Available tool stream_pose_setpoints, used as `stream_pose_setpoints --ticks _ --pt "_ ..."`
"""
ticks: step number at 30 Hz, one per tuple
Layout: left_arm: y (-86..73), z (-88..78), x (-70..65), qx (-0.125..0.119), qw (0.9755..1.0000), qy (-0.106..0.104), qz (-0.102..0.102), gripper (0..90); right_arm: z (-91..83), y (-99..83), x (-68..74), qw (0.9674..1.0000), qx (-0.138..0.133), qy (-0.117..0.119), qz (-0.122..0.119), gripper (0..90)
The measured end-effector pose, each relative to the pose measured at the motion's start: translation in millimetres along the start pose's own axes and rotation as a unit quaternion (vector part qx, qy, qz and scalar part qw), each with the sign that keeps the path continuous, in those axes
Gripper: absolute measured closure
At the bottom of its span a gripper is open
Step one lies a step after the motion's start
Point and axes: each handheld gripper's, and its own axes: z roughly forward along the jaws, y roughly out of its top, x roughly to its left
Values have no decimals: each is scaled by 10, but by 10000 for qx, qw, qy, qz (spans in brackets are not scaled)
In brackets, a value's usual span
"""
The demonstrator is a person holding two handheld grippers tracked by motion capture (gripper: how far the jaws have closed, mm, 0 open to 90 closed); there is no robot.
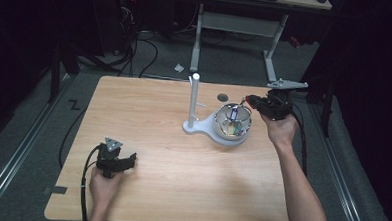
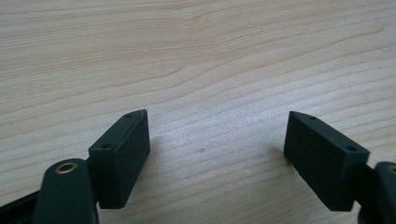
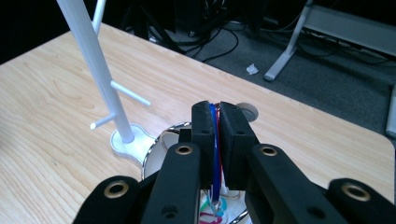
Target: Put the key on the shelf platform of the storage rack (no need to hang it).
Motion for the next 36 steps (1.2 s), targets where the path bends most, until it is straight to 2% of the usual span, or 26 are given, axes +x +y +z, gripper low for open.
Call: stream_pose_setpoints --ticks 21,36 --pt "0 0 1 -1 10000 -3 -2 229 250 -136 18 9995 301 89 76 857" --pt "0 -2 3 7 10000 -12 1 230 463 -346 78 9984 521 176 129 857"
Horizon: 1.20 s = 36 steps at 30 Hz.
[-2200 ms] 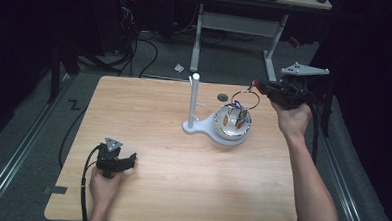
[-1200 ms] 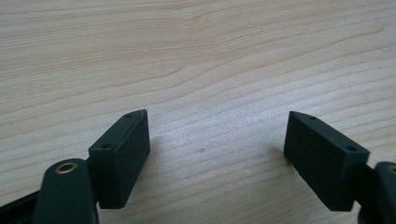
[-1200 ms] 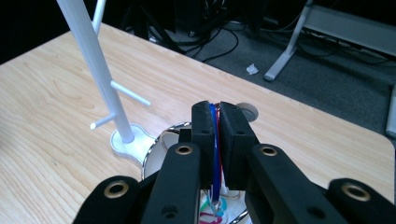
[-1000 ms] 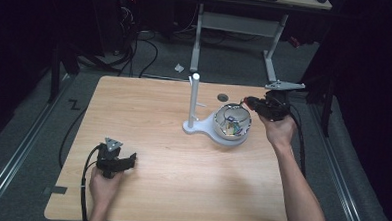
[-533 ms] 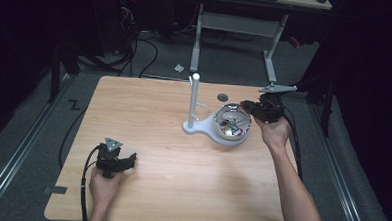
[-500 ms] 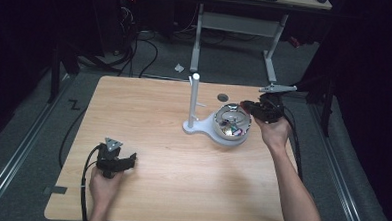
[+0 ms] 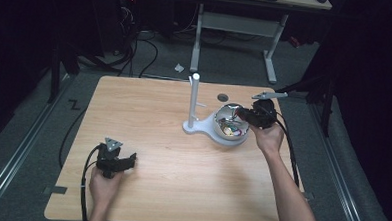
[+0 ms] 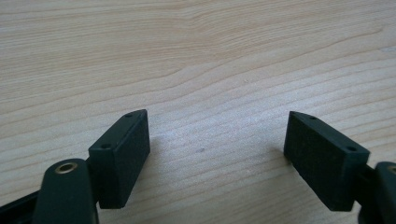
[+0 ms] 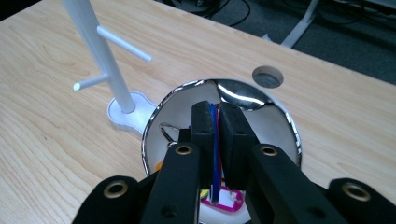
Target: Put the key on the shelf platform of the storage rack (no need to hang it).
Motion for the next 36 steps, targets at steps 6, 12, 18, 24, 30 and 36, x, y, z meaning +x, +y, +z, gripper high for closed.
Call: stream_pose_setpoints --ticks 6,12,18,24,30,36 --pt "0 0 1 -1 10000 -1 -3 229 131 -105 -1 9998 173 60 38 856" --pt "0 1 -2 -7 10000 9 -3 230 256 -186 -51 9991 342 153 215 855" --pt "0 0 0 0 10000 -1 -3 230 362 -231 -29 9986 482 131 187 855" --pt "-1 0 2 -8 10000 -6 -9 229 500 -312 -5 9973 672 152 242 853" --pt "-1 -1 4 -4 10000 -5 0 229 526 -390 -53 9959 771 191 441 834" --pt "-1 1 2 -17 10000 -5 -15 229 497 -379 -56 9960 713 244 490 761"
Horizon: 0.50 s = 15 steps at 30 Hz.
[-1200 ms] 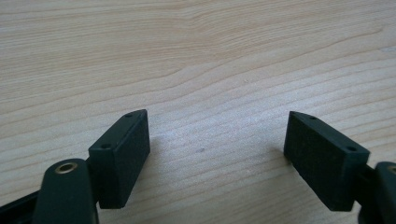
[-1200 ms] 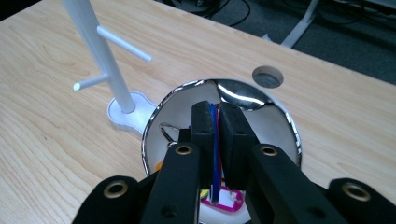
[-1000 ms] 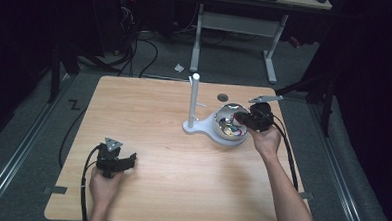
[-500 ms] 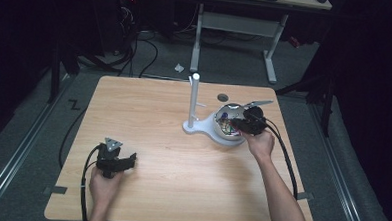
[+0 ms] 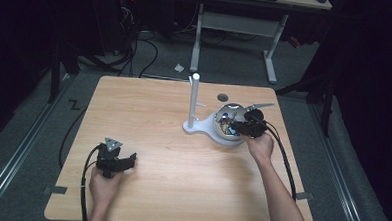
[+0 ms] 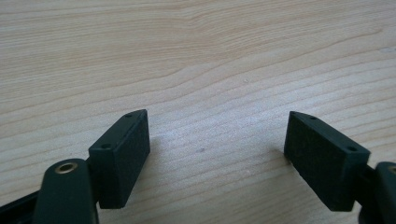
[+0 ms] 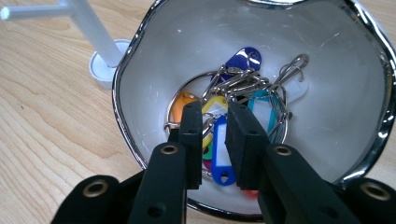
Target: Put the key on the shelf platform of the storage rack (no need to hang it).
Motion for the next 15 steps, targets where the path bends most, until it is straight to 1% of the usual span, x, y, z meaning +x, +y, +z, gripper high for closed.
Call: stream_pose_setpoints --ticks 1,2,3,4,6,11,15 --pt "0 0 0 0 10000 0 0 229 0 0 0 10000 0 0 0 761" --pt "1 -1 0 8 10000 -2 4 229 -21 -2 3 10000 -64 -34 -21 727" --pt "1 -1 -1 13 10000 0 8 228 -38 -3 8 9999 -94 -43 -9 707" --pt "1 -1 -1 14 10000 1 7 228 -51 -3 9 9998 -166 -54 -53 688" --pt "1 -1 -1 12 10000 1 6 228 -93 0 25 9997 -213 -88 -81 664" --pt "1 -1 -1 14 10000 3 10 229 -211 30 53 9989 -377 -186 -194 655" --pt "1 0 -4 9 10000 13 14 229 -325 38 38 9982 -527 -232 -137 649"
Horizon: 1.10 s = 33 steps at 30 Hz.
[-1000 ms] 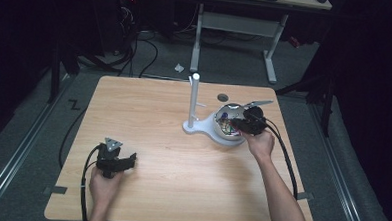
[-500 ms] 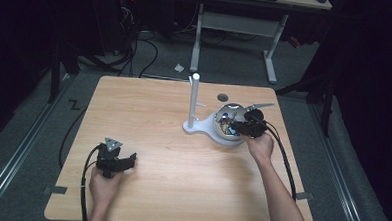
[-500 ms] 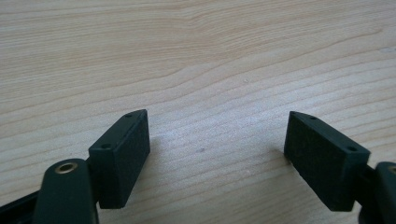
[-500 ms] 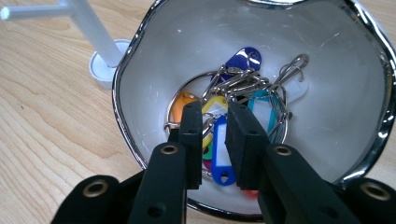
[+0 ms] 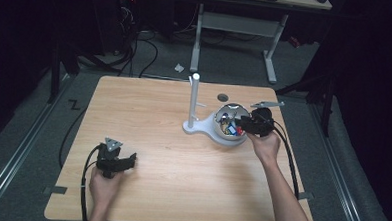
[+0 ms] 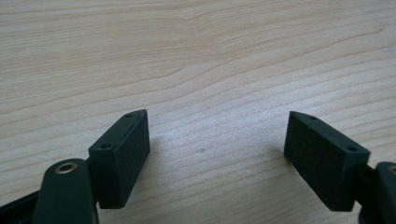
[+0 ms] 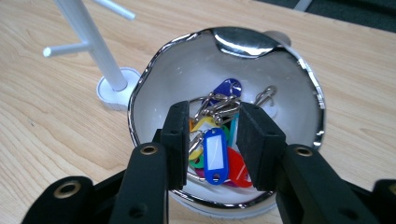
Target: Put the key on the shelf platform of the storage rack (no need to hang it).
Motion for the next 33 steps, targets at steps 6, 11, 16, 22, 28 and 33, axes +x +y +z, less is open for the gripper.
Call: stream_pose_setpoints --ticks 6,11,16,22,28,33 --pt "0 0 -1 0 10000 2 0 229 -145 -4 -31 9999 -122 -41 79 622" --pt "0 0 0 1 10000 0 -1 229 -286 -1 -34 9995 -305 -57 107 610" --pt "0 0 0 1 10000 0 -1 228 -387 -66 -70 9989 -410 -61 205 593" --pt "1 1 -3 2 10000 10 5 230 -586 -133 -97 9985 -488 -112 216 578" --pt "1 1 -3 3 10000 9 7 229 -757 -179 -58 9966 -779 -207 157 580" --pt "1 2 -5 5 10000 14 13 230 -838 -324 -86 9959 -832 -135 332 583"
